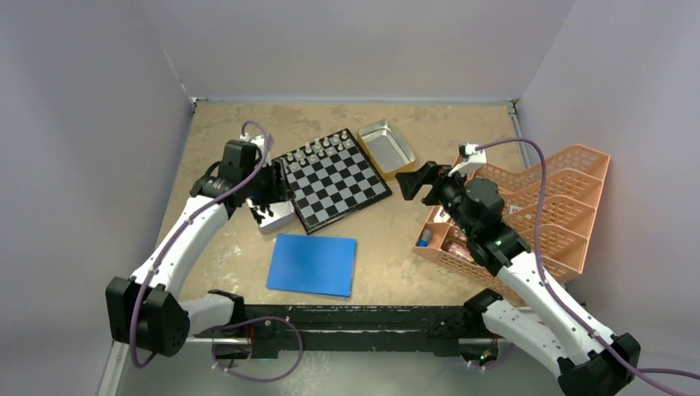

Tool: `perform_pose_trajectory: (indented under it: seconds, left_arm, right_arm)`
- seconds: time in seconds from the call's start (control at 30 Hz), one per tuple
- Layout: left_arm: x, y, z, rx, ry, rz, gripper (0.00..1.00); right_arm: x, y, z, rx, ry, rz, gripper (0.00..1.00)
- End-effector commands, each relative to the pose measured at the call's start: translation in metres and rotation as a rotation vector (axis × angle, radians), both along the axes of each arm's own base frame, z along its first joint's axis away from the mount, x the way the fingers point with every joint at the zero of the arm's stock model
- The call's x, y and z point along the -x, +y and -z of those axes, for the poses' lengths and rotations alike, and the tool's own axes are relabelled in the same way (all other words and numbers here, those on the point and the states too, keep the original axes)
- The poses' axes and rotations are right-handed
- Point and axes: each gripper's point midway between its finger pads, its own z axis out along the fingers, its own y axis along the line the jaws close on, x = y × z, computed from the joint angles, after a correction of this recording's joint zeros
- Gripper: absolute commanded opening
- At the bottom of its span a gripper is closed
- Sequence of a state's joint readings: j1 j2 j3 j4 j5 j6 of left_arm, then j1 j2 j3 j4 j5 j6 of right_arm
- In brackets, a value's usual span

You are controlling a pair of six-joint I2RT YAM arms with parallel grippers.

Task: Set up the chess pieces on the board
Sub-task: Pick up the chess piece from the storage box.

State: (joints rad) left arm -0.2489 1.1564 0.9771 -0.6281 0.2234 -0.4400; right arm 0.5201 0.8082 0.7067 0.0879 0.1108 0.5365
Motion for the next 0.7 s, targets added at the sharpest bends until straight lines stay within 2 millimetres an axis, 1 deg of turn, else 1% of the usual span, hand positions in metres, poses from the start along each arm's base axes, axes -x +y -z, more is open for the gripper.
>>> perform_pose_trajectory:
  seconds: [0.0, 0.07, 0.1, 0.2, 0.27, 0.37, 0.5, 0.63, 0.67]
  left_arm:
    - [-0.029, 0.017, -0.013, -0.076, -0.025, -0.112, 0.45]
    - [-0.039, 0.023, -0.012, -0.097, -0.027, -0.135, 0.40]
    - [-0.044, 0.027, -0.012, -0.109, -0.026, -0.149, 0.39]
    - [-0.057, 0.041, -0.009, -0.163, 0.002, -0.198, 0.38]
    - [-0.065, 0.055, -0.003, -0.220, 0.023, -0.241, 0.38]
    - [-0.072, 0.071, 0.015, -0.263, 0.082, -0.280, 0.38]
    - [-0.075, 0.087, 0.038, -0.224, 0.169, -0.296, 0.35]
    - [-0.075, 0.093, 0.059, -0.230, 0.218, -0.313, 0.36]
    - [-0.074, 0.091, 0.064, -0.217, 0.236, -0.304, 0.35]
  right_arm:
    - [0.004, 0.003, -0.027, -0.038, -0.096, -0.036, 0.98]
    - [0.007, 0.005, -0.029, -0.044, -0.103, -0.054, 0.98]
    - [0.008, 0.007, -0.029, -0.048, -0.103, -0.064, 0.98]
    - [0.011, 0.007, -0.029, -0.062, -0.109, -0.074, 0.98]
    - [0.013, 0.008, -0.030, -0.069, -0.118, -0.084, 0.97]
    - [0.016, 0.011, -0.033, -0.076, -0.133, -0.104, 0.97]
    - [0.019, 0.014, -0.037, -0.085, -0.147, -0.129, 0.97]
    - [0.018, 0.015, -0.035, -0.096, -0.144, -0.128, 0.96]
    - [0.017, 0.016, -0.033, -0.094, -0.137, -0.128, 0.96]
